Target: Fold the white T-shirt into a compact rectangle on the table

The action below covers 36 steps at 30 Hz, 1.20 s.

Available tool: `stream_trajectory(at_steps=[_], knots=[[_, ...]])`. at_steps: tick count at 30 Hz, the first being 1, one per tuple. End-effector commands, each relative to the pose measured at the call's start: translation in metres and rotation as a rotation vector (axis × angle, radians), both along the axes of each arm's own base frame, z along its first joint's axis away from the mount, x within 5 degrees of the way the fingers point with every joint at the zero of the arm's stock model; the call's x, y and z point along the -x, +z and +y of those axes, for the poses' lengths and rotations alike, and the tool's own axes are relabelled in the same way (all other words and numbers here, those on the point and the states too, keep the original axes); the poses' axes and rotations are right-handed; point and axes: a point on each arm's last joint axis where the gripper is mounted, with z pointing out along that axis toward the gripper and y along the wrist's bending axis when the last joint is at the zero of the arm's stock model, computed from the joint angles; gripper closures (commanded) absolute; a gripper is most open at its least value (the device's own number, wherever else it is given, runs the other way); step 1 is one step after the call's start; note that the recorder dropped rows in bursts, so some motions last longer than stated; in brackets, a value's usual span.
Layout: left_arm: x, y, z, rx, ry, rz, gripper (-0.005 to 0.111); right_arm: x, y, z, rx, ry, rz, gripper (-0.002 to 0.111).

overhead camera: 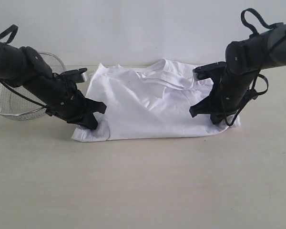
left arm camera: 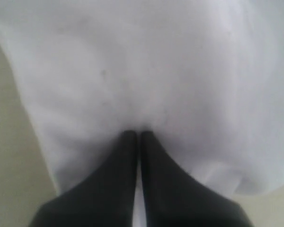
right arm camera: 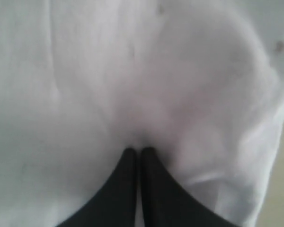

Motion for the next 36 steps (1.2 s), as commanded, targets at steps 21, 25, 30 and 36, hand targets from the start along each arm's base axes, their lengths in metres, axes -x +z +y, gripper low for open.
stream_trajectory(at_steps=[21, 25, 30, 36], knots=[[0.041, -0.032, 0.009, -0.068, -0.096, 0.219, 0.102, 0.041, -0.027, -0.009, 0.024, 0.013, 0.266, 0.109], [0.067, -0.035, 0.014, -0.077, -0.095, 0.248, 0.102, 0.061, -0.043, 0.002, 0.004, 0.016, 0.326, 0.109], [0.094, -0.021, 0.018, -0.063, -0.059, 0.241, 0.102, 0.093, -0.052, 0.015, 0.000, 0.015, 0.398, 0.109], [0.146, -0.007, 0.018, -0.050, -0.081, 0.274, 0.102, 0.151, -0.018, 0.013, -0.021, -0.029, 0.360, 0.109]])
